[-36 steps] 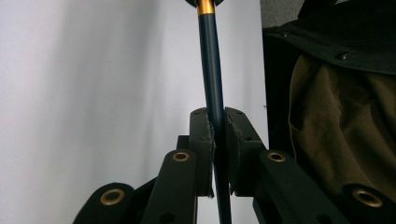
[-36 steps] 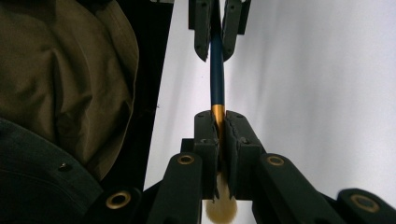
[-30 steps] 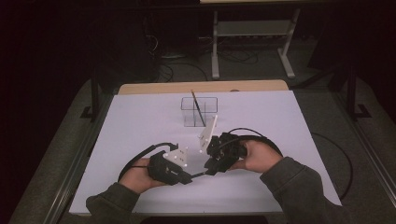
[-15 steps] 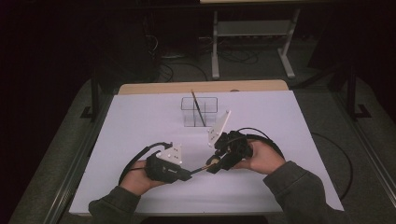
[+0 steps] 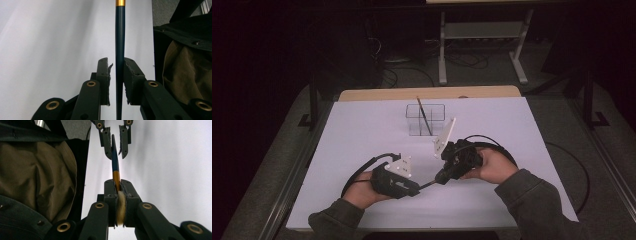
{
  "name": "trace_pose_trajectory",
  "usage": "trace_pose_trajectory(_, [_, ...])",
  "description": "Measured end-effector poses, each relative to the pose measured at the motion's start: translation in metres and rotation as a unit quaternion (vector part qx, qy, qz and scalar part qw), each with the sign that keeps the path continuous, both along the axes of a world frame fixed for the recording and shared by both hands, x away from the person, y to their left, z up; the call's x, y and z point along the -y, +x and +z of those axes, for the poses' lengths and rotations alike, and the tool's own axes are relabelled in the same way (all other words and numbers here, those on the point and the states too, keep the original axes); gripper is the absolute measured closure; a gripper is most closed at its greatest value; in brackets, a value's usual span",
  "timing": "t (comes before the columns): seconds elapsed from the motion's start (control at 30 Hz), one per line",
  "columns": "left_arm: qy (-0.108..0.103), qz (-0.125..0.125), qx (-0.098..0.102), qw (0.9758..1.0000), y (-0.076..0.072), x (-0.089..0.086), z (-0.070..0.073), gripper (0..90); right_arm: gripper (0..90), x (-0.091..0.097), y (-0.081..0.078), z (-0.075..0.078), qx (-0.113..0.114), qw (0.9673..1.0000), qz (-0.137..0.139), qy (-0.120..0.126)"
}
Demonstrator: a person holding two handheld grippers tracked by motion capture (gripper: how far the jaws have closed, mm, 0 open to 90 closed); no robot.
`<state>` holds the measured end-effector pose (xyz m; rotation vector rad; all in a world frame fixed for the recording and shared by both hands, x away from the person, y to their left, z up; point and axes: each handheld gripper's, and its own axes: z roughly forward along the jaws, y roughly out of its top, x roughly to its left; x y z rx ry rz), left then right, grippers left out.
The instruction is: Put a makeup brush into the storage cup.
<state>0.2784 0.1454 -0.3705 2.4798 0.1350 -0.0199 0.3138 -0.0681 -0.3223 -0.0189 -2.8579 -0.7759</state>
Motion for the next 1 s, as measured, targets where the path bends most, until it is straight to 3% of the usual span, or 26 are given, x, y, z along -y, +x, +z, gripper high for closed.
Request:
trace_pose_trajectory(0.23, [0.006, -0.009, -0.004, 0.9999, -0.002, 0.005, 0.004, 82.0, 83.4, -0.010, -0.006, 0.011, 0.025, 0.9989, 0.015, -0.037])
trace_pose_trajectory(0.57, [-0.006, 0.002, -0.002, 1.0000, -0.001, 0.007, 0.003, 84.3, 83.3, -0.012, -0.008, 0.020, 0.041, 0.9988, 0.019, -0.017])
trace_pose_trajectory(0.63, [-0.023, 0.010, -0.003, 0.9997, 0.000, 0.006, 0.003, 84.3, 82.2, -0.010, -0.007, 0.021, 0.046, 0.9988, 0.015, 0.001])
trace_pose_trajectory(0.67, [-0.031, 0.017, -0.006, 0.9994, 0.000, 0.005, 0.004, 84.3, 77.6, -0.009, -0.007, 0.022, 0.041, 0.9990, 0.007, 0.013])
trace_pose_trajectory(0.7, [-0.038, 0.024, -0.006, 0.9990, 0.001, 0.004, 0.004, 84.3, 67.0, -0.007, -0.007, 0.023, 0.042, 0.9987, -0.002, 0.028])
trace_pose_trajectory(0.73, [-0.045, 0.027, -0.005, 0.9986, 0.002, 0.002, 0.005, 84.3, 63.6, -0.005, -0.006, 0.024, 0.044, 0.9980, -0.016, 0.042])
trace_pose_trajectory(0.77, [-0.053, 0.031, -0.005, 0.9981, 0.002, 0.001, 0.006, 84.3, 62.7, -0.003, -0.006, 0.025, 0.035, 0.9976, -0.023, 0.056])
trace_pose_trajectory(0.83, [-0.061, 0.038, -0.004, 0.9974, 0.003, -0.002, 0.007, 84.3, 61.3, 0.001, -0.005, 0.023, 0.046, 0.9955, -0.025, 0.079])
trace_pose_trajectory(1.0, [-0.087, 0.053, -0.006, 0.9948, 0.004, -0.007, 0.009, 84.3, 59.9, 0.006, -0.003, 0.013, 0.043, 0.9930, -0.040, 0.103])
